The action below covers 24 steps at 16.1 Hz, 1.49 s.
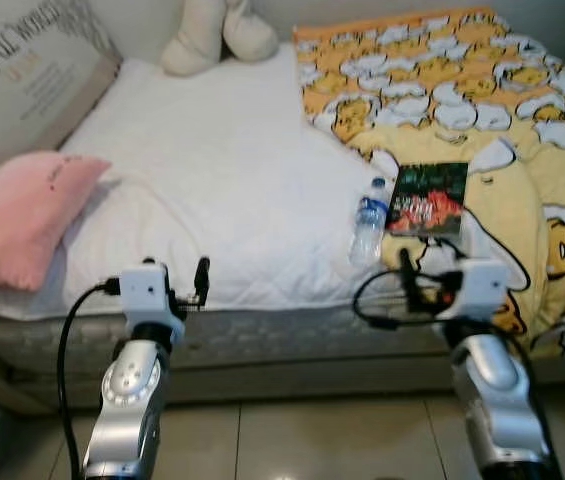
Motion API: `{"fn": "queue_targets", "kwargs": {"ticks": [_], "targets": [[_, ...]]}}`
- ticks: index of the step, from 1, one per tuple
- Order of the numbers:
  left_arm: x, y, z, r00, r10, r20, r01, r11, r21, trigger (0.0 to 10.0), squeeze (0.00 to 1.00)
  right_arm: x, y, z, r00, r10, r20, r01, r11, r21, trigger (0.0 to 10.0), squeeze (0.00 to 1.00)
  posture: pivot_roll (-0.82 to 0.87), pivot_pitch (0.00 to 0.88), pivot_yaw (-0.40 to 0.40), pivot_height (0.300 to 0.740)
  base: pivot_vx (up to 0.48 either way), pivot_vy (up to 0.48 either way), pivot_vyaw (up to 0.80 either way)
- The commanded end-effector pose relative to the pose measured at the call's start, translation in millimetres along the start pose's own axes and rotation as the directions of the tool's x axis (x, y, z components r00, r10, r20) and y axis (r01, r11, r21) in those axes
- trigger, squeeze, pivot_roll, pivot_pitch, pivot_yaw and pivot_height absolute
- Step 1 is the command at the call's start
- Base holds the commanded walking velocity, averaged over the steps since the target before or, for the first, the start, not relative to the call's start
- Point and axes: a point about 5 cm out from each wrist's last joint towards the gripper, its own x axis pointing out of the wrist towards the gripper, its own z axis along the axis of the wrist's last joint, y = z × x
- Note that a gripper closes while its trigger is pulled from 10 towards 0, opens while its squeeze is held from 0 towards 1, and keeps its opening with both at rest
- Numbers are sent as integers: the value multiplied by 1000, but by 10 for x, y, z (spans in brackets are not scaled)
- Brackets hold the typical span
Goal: Clean up the room
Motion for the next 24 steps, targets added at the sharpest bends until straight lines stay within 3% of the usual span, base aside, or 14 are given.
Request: {"fn": "queue_targets", "kwargs": {"ticks": [1, 14, 18, 20, 22, 23, 24], "targets": [[-1, 77, 48, 1000, 30, 10, -30, 999, 19, 10000, 0, 35, 42, 62, 1000, 12, 25, -12, 1000, 1, 10000, 0, -204, 0, 151, 740, 469, 0, 0], [28, 47, 106, 999, -1, 43, -1, 999, 42, 10000, 0, 216, -16, 78, 1000, -7, 13, 7, 1000, 8, 10000, 0, -188, 0, 143, 740, 472, 0, 0], [13, 87, 134, 999, 14, 49, -16, 999, 39, 10000, 0, 420, -105, 20, 993, -97, -66, 104, 987, 123, 10000, 0, -168, 0, 158, 740, 0, 0, 0], [1, 100, 164, 999, 0, 50, -2, 999, 47, 10000, 0, 508, -155, -99, 981, -126, -147, 144, 982, 120, 10000, 0, -136, 0, 161, 740, 0, 0, 0], [-31, -44, 198, 984, -179, 11, 178, 981, 76, 10000, 0, 600, -151, -191, 962, -142, -232, 182, 971, 158, 10000, 0, -84, 0, 161, 740, 0, 0, 0], [-60, -134, 140, 956, -283, -80, 288, 955, 73, 10000, 0, 634, -87, -236, 954, -119, -274, 172, 969, 179, 10000, 0, -59, 0, 162, 740, 0, 0, 0], [-105, -198, 169, 921, -375, -108, 385, 917, 105, 10000, 0, 661, -27, -270, 944, -113, -310, 177, 966, 187, 10000, 0, -43, 0, 165, 740, 0, 0, 0]]}}
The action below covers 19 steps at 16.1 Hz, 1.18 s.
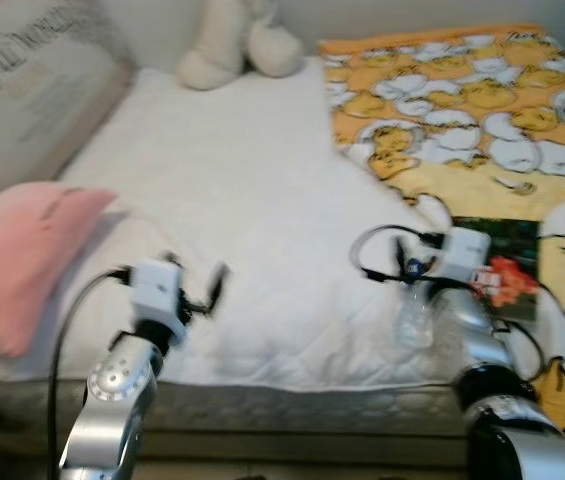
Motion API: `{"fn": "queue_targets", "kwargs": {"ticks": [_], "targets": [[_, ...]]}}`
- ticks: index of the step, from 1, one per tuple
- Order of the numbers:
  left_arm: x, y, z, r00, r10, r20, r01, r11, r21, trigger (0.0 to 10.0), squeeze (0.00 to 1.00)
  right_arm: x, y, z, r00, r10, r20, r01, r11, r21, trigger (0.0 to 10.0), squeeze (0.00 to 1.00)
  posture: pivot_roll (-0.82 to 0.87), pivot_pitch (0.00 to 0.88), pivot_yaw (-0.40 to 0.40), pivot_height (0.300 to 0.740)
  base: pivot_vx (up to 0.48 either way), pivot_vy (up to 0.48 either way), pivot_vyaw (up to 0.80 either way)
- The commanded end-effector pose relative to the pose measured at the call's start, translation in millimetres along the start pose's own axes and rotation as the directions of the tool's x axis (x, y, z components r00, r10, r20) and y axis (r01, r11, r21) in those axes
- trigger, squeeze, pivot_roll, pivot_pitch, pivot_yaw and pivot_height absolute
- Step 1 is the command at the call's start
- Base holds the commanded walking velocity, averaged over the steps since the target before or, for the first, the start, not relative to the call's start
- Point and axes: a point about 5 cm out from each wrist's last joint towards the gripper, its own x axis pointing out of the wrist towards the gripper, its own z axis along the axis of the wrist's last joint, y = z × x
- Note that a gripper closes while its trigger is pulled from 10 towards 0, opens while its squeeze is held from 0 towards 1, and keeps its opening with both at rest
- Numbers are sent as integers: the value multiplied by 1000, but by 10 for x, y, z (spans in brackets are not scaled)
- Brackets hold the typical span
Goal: Clean up the room
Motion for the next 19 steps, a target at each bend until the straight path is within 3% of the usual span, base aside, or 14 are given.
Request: {"fn": "queue_targets", "kwargs": {"ticks": [1, 2, 3, 6, 10, 13, 17, 19], "targets": [[-16, -101, 88, 992, -122, -9, 122, 992, 9, 10000, 0, 12, 6, -80, 998, -20, -59, 21, 1000, 23, 10000, 0, -31, 0, 167, 740, 0, 0, 0], [-41, -149, 157, 978, -208, -25, 208, 978, 6, 10000, 0, 22, -8, -110, 995, -54, -83, 60, 996, 73, 10000, 0, -11, 0, 168, 740, 0, 0, 0], [-35, -146, 255, 967, -256, -14, 256, 967, 4, 10000, 0, 26, -49, -94, 992, -102, -74, 107, 992, 63, 10000, 0, -10, 0, 168, 740, 0, 0, 0], [16, -120, 470, 959, -282, 35, 282, 959, -15, 10000, 0, 50, -69, 83, 988, -149, 52, 150, 988, -24, 10000, 0, -24, 0, 173, 740, 0, 0, 0], [-81, -352, 392, 907, -421, -13, 420, 907, -40, 10000, 0, 55, -127, 204, 972, -198, 127, 205, 977, -49, 10000, 0, -35, 0, 179, 740, 0, 0, 0], [-148, -530, 290, 824, -561, -75, 564, 826, 12, 10000, 0, 21, -240, 69, 963, -262, 56, 263, 965, -11, 10000, 0, -39, 11, 179, 740, 0, 0, 0], [-106, -528, 286, 816, -571, -87, 575, 818, 28, 10000, 0, -12, -280, -114, 950, -305, -61, 309, 947, 87, 10000, 0, -51, 10, 184, 740, 0, 0, 0], [-77, -495, 292, 824, -560, -83, 563, 826, 28, 10000, 0, -11, -269, -132, 950, -304, -74, 309, 948, 70, 10000, 0, -52, 7, 183, 740, 0, 0, 0]]}}
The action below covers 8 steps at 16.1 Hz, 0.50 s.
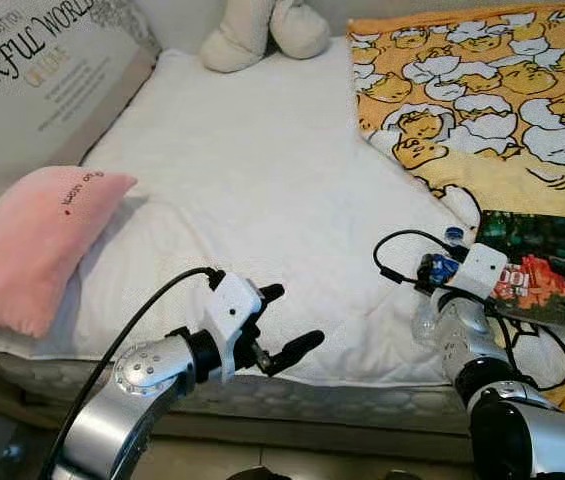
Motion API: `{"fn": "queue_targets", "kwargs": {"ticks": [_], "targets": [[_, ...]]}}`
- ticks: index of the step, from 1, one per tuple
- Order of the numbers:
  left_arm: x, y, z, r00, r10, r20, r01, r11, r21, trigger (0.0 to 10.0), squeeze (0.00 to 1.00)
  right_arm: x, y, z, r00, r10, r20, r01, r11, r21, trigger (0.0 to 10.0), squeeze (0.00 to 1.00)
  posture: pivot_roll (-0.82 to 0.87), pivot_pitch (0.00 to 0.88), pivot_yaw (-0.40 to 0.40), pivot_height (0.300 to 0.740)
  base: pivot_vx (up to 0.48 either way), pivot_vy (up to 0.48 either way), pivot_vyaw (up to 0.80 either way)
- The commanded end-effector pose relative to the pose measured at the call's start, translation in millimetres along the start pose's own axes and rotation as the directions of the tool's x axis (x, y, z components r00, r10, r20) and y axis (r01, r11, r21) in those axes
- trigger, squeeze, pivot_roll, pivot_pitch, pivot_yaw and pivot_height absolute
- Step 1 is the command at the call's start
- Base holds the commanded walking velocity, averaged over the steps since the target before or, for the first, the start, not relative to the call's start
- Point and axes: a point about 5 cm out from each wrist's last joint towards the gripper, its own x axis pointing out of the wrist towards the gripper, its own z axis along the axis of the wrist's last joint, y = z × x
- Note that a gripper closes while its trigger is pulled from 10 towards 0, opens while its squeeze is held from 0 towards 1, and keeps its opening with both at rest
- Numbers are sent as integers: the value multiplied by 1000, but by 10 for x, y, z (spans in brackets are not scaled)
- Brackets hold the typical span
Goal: Clean up the room
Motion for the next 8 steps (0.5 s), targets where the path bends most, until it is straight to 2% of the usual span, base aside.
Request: {"fn": "queue_targets", "kwargs": {"ticks": [1, 3, 4, 5, 8], "targets": [[-39, 69, -13, 999, 30, -12, -30, 1000, 7, 10000, 0, -9, 87, -69, 998, 16, -59, -15, 1000, 23, 10000, 0, -49, 6, 180, 740, 0, 0, 0], [-35, 71, -14, 999, 37, -10, -37, 999, 1, 10000, 0, -19, 100, -136, 993, 26, -113, -22, 999, 39, 10000, 0, -46, 6, 175, 740, 0, 0, 0], [-34, 71, -18, 999, 42, -8, -42, 999, -6, 10000, 0, -28, 106, -189, 987, 33, -155, -27, 999, 37, 4431, 0, -46, 6, 174, 740, 0, 0, 0], [-29, 71, -21, 999, 51, -4, -51, 999, -15, 10000, 0, -38, 106, -237, 980, 40, -196, -32, 998, 46, 0, 0, -48, 4, 171, 740, 0, 0, 0], [-9, 86, -14, 997, 71, 7, -71, 997, -39, 10000, 0, -33, 70, -236, 978, 32, -206, -25, 999, 38, 0, 0, -58, 0, 168, 740, 0, 0, 0]]}}
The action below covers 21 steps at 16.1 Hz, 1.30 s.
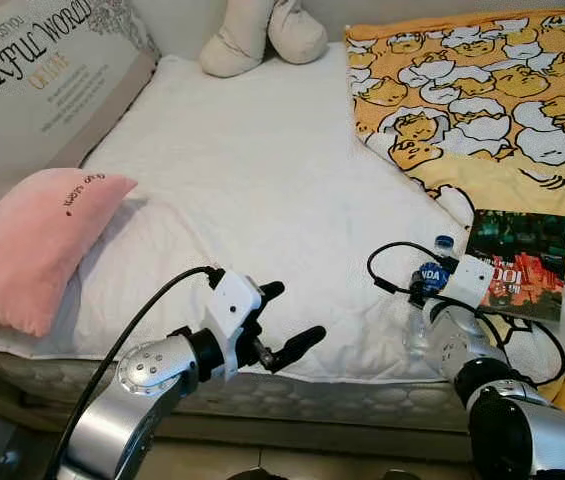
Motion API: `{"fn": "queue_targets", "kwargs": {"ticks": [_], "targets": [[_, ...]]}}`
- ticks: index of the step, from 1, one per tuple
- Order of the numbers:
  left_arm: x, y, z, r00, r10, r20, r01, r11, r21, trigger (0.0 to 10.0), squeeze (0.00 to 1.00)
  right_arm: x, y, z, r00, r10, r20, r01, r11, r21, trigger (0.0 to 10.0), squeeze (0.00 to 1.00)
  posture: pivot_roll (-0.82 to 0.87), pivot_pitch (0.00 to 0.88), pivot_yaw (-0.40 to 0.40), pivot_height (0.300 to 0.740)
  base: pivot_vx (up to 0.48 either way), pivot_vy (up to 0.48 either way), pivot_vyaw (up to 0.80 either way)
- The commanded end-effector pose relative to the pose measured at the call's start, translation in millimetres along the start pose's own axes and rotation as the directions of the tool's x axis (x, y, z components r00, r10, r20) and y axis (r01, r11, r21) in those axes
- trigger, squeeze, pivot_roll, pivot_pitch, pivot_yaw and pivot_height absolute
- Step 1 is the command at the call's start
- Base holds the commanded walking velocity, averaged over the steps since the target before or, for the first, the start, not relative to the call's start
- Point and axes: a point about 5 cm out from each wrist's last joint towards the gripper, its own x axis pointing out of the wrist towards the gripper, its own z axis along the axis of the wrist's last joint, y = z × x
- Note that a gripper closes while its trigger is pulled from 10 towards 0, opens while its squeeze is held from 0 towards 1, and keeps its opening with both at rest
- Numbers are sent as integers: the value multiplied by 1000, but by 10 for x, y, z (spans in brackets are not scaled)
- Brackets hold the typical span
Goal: Clean up the room
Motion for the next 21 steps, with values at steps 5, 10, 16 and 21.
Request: {"fn": "queue_targets", "kwargs": {"ticks": [5, 10, 16, 21], "targets": [[15, 79, -28, 999, 45, -12, -45, 999, -24, 10000, 0, -1, 86, -22, 999, 31, -35, -31, 1000, 5, 0, 0, -71, 0, 168, 740, 0, 0, 0], [-18, 287, -77, 960, 279, -8, -279, 960, 24, 10000, 0, -56, 461, 316, 953, 234, 193, -199, 962, -184, 0, 0, -85, 0, 160, 740, 0, 0, 0], [-139, 492, -128, 815, 575, 64, -572, 818, -64, 10000, 0, -519, 709, 555, 712, 482, 510, -322, 870, -373, 0, 0, -115, 0, 138, 740, 0, 0, 0], [-528, 457, -355, 686, 724, 72, -709, 688, -154, 10000, 0, -1016, 157, 228, 685, 521, 510, -249, 825, -507, 0, 0, -127, 0, 111, 740, 0, 0, 0]]}}
